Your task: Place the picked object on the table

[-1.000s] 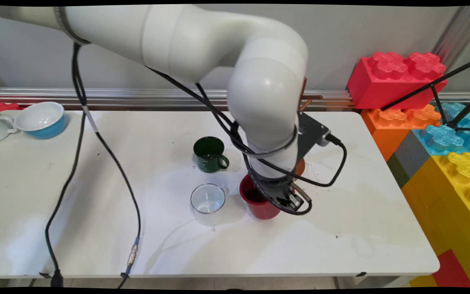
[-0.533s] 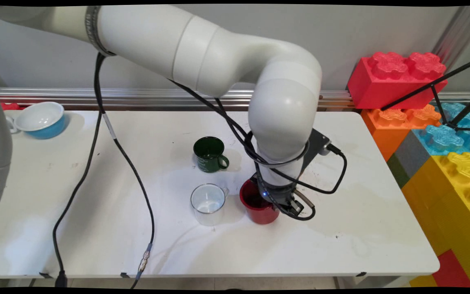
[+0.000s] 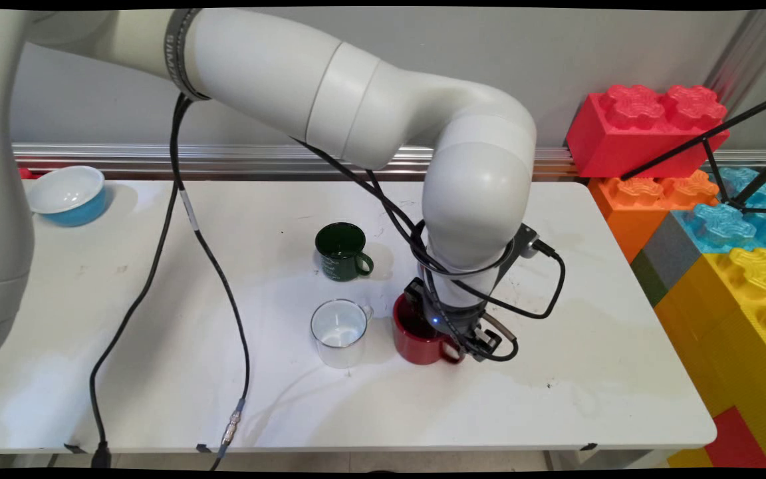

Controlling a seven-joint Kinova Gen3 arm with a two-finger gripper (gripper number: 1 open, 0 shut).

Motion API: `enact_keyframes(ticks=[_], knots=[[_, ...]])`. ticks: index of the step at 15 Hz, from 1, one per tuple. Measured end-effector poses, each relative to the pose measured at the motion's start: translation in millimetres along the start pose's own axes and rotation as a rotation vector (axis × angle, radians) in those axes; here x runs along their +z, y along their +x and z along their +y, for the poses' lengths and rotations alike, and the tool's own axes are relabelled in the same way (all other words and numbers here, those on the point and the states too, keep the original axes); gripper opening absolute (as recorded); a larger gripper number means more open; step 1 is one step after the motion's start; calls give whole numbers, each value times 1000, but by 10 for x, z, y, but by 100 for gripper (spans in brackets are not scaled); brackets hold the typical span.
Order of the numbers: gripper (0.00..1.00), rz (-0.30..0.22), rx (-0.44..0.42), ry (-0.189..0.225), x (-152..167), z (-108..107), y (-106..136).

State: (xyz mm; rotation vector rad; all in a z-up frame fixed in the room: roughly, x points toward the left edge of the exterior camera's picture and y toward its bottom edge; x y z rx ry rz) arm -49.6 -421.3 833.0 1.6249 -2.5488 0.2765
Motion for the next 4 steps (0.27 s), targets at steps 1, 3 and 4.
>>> enact_keyframes(ticks=[1,3,4], knots=[[100,0,-5,1,11,2,8],[100,2,-15,2,23,-3,22],[100,4,-18,1,22,-4,28]])
